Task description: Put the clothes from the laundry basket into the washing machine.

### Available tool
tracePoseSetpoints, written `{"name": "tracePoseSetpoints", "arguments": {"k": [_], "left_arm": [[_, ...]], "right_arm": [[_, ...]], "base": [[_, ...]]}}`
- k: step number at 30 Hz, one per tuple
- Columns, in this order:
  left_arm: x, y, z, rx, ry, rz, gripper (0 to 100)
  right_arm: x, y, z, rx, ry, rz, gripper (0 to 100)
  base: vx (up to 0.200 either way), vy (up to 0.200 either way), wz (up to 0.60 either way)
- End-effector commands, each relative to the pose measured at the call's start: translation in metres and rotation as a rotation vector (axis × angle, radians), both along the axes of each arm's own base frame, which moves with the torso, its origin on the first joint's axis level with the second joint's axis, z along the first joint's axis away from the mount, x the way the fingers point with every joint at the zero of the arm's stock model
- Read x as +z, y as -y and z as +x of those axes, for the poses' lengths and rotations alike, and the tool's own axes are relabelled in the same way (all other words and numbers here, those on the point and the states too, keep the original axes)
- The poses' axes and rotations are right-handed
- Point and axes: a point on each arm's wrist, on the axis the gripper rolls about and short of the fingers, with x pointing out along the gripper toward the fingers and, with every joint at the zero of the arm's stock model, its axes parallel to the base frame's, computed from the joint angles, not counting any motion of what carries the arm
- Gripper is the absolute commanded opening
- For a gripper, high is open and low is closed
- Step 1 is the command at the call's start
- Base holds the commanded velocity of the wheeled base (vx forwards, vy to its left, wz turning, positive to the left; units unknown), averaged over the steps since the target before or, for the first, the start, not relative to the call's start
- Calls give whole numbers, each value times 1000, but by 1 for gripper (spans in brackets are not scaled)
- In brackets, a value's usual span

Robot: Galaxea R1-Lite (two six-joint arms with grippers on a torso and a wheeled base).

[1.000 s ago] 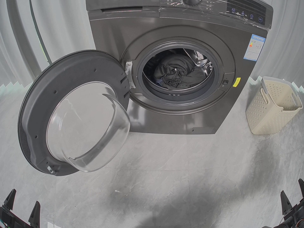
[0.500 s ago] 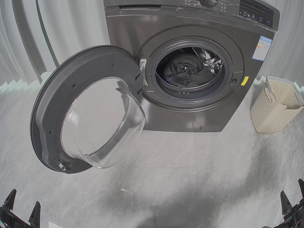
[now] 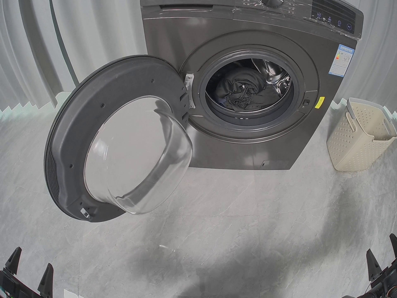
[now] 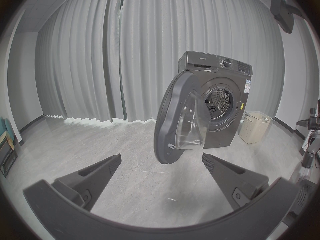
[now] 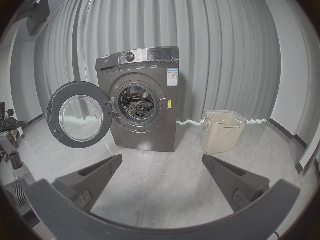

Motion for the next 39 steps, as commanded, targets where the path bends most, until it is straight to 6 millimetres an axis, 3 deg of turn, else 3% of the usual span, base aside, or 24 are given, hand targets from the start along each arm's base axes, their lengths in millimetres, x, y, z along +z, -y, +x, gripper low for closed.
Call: {"name": "tracePoseSetpoints", "arguments": {"k": [1, 11, 12, 16, 17, 23, 25, 31, 39], "left_arm": [[-5, 0, 0, 4, -2, 5, 100], [-2, 0, 0, 13, 18, 8, 100], [4, 0, -1, 9, 36, 7, 100], [74, 0, -6, -6, 150, -3, 100], [82, 0, -3, -8, 136, 2, 100], [103, 4, 49, -195, -78, -7, 100], [105, 5, 59, -214, -96, -8, 100], [119, 8, 111, -263, -101, -11, 100], [126, 12, 150, -323, -133, -22, 100]], "right_arm": [[-5, 0, 1, -1, -13, 0, 100], [-5, 0, 1, 2, -13, 0, 100], [-4, 0, 1, 2, -11, 0, 100], [-4, 0, 1, 2, -11, 0, 100], [-4, 0, 1, -1, -11, 1, 100], [-5, 0, 1, -2, -13, 1, 100], [-4, 0, 1, -2, -11, 1, 100], [-4, 0, 1, -2, -11, 1, 100], [-5, 0, 1, -1, -13, 0, 100]], "base": [[0, 0, 0], [0, 0, 0], [0, 0, 0], [0, 0, 0], [0, 0, 0], [0, 0, 0], [0, 0, 0], [0, 0, 0], [0, 0, 0]]}}
